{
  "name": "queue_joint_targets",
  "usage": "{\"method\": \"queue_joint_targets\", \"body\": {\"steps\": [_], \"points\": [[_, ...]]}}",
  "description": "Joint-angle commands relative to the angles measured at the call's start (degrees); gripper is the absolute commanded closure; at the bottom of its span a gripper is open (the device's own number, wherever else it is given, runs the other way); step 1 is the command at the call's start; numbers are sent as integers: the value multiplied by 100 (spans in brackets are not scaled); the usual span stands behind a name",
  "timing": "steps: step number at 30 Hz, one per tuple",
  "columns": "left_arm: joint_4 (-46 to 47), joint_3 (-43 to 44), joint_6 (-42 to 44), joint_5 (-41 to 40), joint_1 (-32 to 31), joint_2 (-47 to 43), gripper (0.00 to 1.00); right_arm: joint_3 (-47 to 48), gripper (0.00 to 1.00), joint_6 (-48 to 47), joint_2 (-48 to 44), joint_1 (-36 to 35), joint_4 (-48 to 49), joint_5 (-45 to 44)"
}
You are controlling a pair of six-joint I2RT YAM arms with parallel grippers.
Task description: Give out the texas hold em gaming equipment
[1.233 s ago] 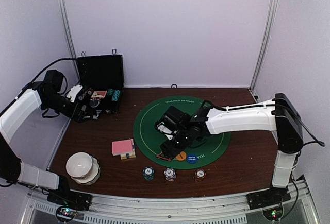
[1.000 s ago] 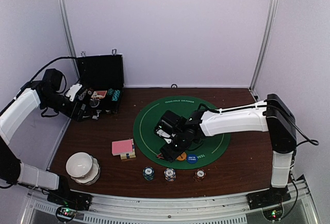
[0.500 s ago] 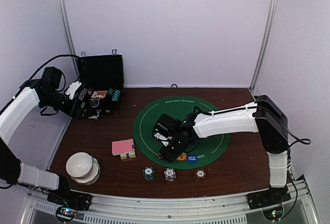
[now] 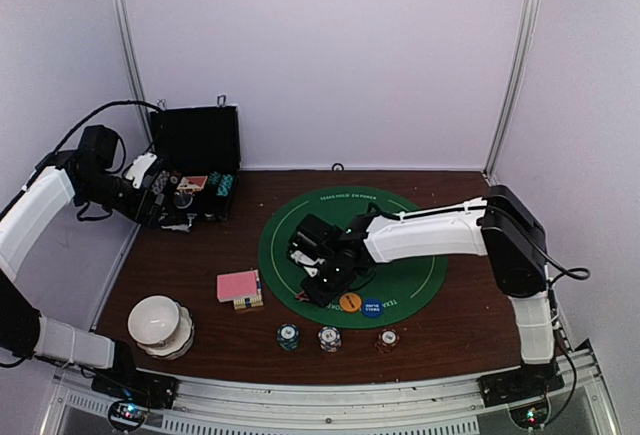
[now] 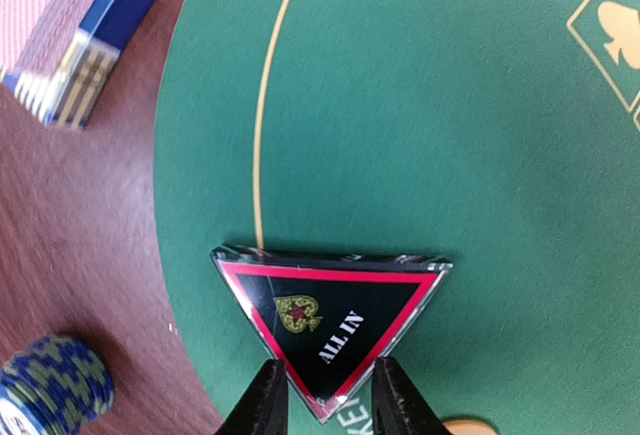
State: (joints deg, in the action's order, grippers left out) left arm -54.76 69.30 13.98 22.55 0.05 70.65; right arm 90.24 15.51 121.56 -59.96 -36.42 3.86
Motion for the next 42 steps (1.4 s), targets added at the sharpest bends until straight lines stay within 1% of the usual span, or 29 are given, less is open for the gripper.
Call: {"method": "queue_joint_targets", "body": {"steps": [1, 11, 16, 22, 23, 24, 26, 32, 36, 40, 42], "points": [[-15, 139, -53, 114, 47, -130, 2, 471, 74, -54, 345, 157, 150, -122], [-105, 104, -31, 136, 47, -224, 2, 1990, 80, -180, 1301, 278, -93, -357], [-123, 67, -19, 160, 47, -239, 2, 2625, 80, -160, 1690, 353, -139, -348], [-154, 78, -40, 236, 48, -233, 2, 3379, 80, -210, 2160, 359, -369, -79], [-169, 95, -36, 241, 47, -234, 2, 3503, 79, -234, 2169, 356, -428, -57], [-181, 105, -33, 251, 47, -236, 2, 3490, 68, -247, 2116, 362, -452, -56], [-194, 102, -27, 282, 47, -243, 2, 3281, 57, -275, 1881, 356, -348, -112], [-196, 127, -27, 328, 47, -197, 2, 2435, 39, -308, 1021, 357, 4, -330], [-199, 165, -5, 325, 47, -186, 2, 1842, 34, -256, 660, 354, 148, -338], [-215, 206, -16, 357, 47, -179, 2, 1197, 33, -147, 459, 349, 398, -220], [-232, 211, -10, 380, 47, -192, 3, 966, 35, -111, 419, 333, 498, -140]]}}
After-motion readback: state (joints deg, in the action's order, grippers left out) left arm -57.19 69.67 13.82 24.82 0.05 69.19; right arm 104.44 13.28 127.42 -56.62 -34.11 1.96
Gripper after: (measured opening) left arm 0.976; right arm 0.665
